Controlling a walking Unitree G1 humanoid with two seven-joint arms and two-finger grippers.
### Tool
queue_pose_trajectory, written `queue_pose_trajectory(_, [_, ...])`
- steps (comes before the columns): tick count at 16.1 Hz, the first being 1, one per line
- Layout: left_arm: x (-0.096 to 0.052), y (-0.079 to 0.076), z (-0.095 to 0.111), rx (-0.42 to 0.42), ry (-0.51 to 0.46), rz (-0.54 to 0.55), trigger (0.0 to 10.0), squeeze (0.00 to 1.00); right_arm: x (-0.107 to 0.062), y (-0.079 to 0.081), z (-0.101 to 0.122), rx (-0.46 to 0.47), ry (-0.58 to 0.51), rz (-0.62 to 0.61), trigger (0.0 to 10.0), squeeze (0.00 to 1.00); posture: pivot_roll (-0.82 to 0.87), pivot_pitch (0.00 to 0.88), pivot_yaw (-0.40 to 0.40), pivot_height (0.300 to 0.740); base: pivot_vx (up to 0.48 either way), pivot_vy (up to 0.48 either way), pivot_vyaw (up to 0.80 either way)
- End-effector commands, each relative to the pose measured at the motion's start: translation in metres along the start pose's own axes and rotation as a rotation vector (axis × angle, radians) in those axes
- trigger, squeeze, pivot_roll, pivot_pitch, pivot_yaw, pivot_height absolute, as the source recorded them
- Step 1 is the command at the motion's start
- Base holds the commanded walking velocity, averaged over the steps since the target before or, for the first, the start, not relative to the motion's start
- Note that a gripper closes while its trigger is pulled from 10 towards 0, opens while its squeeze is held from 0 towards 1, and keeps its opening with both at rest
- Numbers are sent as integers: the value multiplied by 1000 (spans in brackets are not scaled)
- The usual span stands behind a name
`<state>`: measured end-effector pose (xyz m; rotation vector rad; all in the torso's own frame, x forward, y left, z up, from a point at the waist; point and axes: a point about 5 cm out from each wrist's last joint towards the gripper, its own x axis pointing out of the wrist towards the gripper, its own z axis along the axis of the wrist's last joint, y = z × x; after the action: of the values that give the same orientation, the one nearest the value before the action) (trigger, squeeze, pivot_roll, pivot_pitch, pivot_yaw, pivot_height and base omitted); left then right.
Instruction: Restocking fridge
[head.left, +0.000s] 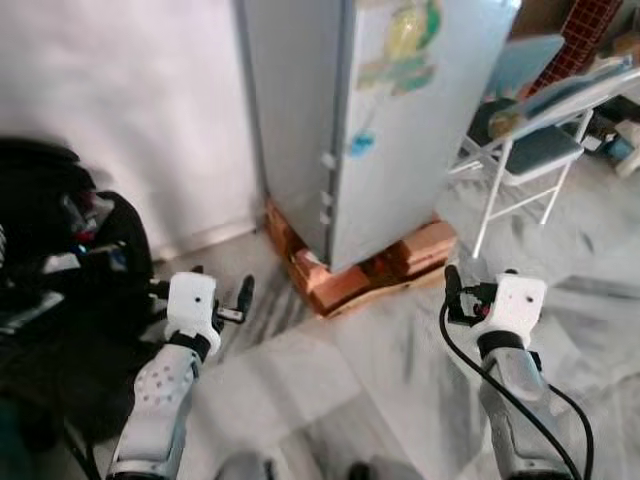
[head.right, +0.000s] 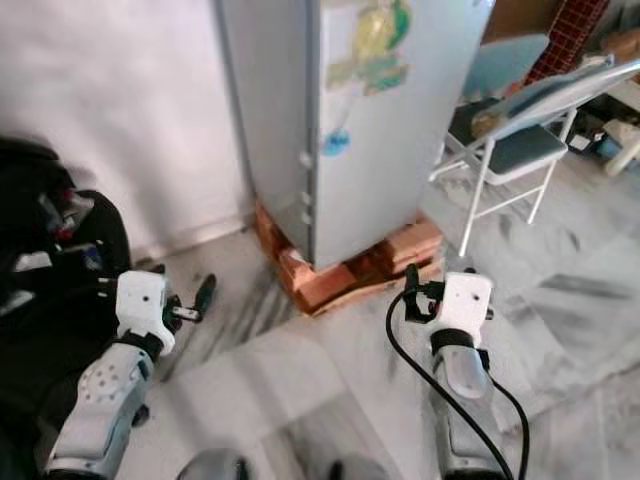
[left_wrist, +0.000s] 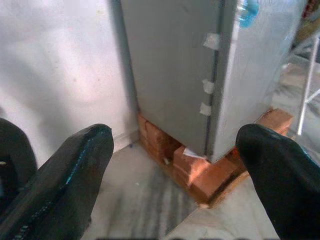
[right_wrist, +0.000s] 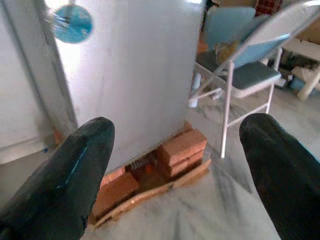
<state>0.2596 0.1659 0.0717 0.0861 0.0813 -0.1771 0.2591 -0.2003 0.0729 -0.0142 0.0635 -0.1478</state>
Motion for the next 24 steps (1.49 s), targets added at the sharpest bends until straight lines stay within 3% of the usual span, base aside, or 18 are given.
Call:
queue_pose_trajectory(1, [-2,6,1,13,-6,15,10000,0,0,4,1,-7,-2,3,10000,0,53,110,-36,740,0,0,0])
queue_pose_trajectory(7, [-2,1,2,15,-27,-20,10000,0,-1,6,5,-33,-41,24,10000,0,54,111,-37,740,139,0,0])
queue_pose_trajectory(14, [-1,0,2,3,-35,-17,10000,0,0,7,6,-35,-52,28,10000,0,55,109,-41,740,342,0,-667])
queue_pose_trajectory(20, [-1,0,1,-21,-30,-6,10000,0,1,6,7,-51,-59,29,10000,0,57,108,-43,740,369,301,0])
queue_pose_trajectory(24, [0,-1,-2,-20,-13,-7,10000,0,0,5,4,-52,-46,19,10000,0,54,106,-44,740,61,447,0])
